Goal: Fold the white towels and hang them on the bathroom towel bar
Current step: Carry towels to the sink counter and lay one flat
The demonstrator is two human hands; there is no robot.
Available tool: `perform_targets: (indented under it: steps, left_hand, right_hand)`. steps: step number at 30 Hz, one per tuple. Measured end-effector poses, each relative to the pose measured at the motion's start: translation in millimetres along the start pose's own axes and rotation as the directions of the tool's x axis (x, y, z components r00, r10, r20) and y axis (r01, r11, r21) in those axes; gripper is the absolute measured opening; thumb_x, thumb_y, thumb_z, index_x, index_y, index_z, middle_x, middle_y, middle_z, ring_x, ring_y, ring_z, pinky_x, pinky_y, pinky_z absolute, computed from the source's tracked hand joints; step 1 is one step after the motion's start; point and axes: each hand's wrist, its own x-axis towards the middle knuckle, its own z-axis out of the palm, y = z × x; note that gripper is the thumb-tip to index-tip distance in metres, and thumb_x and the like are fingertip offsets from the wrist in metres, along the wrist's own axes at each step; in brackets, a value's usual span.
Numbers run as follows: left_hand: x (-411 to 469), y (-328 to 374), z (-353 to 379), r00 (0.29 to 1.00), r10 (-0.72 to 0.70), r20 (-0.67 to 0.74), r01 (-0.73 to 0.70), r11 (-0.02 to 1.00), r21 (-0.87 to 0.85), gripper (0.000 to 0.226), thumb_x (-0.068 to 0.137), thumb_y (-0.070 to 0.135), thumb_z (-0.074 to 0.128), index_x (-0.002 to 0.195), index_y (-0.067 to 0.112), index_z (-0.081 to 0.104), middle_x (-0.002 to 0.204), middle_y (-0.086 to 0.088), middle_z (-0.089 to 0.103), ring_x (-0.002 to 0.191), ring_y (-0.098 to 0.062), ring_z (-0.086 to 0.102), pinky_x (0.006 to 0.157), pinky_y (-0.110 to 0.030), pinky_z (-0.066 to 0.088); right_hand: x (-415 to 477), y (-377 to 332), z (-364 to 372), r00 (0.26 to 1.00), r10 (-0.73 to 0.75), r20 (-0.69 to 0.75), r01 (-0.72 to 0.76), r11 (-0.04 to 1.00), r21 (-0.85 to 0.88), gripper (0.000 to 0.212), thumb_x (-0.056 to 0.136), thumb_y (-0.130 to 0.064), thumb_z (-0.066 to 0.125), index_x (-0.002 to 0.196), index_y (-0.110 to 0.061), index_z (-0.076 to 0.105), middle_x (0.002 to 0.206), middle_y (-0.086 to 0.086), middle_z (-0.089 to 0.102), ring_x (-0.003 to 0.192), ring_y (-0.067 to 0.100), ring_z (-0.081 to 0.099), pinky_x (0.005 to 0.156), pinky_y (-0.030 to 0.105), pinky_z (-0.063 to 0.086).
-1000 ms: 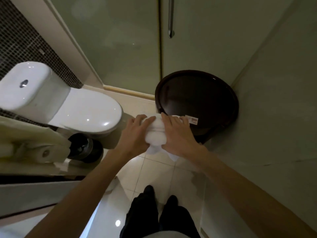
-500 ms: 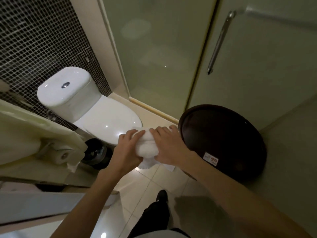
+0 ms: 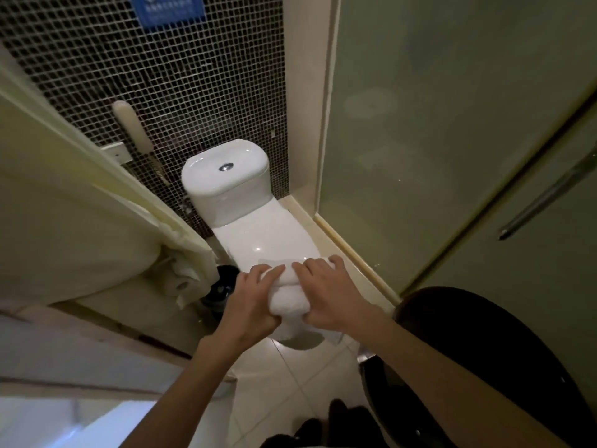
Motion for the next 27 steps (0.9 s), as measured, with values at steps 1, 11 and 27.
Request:
perform_targets:
  steps: [1, 11, 27]
  left_hand:
    - [-1, -3, 0, 1.0, -0.028, -0.007, 0.028, 1.0, 0.002, 0.082, 0.065, 0.026, 0.071, 0.14, 0.023, 0.039, 0.135, -0.004, 0.041, 0.113, -0.028, 0.04, 0.084, -0.043, 0.048]
    - [-30, -13, 11, 0.91, -0.401, -0.105, 0.396, 0.916, -0.065, 0.083, 0.061, 0.037, 0.06, 0.141, 0.024, 0.038, 0.136, -0.002, 0.041, 0.111, -0.023, 0.04, 0.083, -0.041, 0.048]
    - [-229, 24, 14, 0.295, -0.883, -0.365, 0.856, 0.414, -0.31, 0.082, 0.061, 0.038, 0.067, 0.139, 0.027, 0.041, 0.138, 0.004, 0.042, 0.112, -0.019, 0.041, 0.077, -0.032, 0.04]
  right_hand:
    - [7, 0, 0, 0.999, -0.033, 0.013, 0.033, 0.999, -0.001, 0.075, 0.064, -0.044, 0.066, 0.129, -0.016, 0.04, 0.114, 0.003, 0.053, 0.104, 0.024, 0.05, 0.097, 0.046, 0.029]
    - [60, -4, 10, 0.905, -0.411, 0.107, 0.41, 0.912, 0.033, 0.06, 0.066, -0.04, 0.067, 0.118, -0.018, 0.045, 0.104, 0.003, 0.054, 0.093, 0.023, 0.05, 0.093, 0.043, 0.034]
    - [46, -181, 37, 0.285, -0.934, 0.215, 0.932, 0.322, 0.165, 0.069, 0.067, -0.041, 0.066, 0.127, -0.018, 0.041, 0.114, 0.003, 0.053, 0.102, 0.026, 0.051, 0.093, 0.042, 0.039]
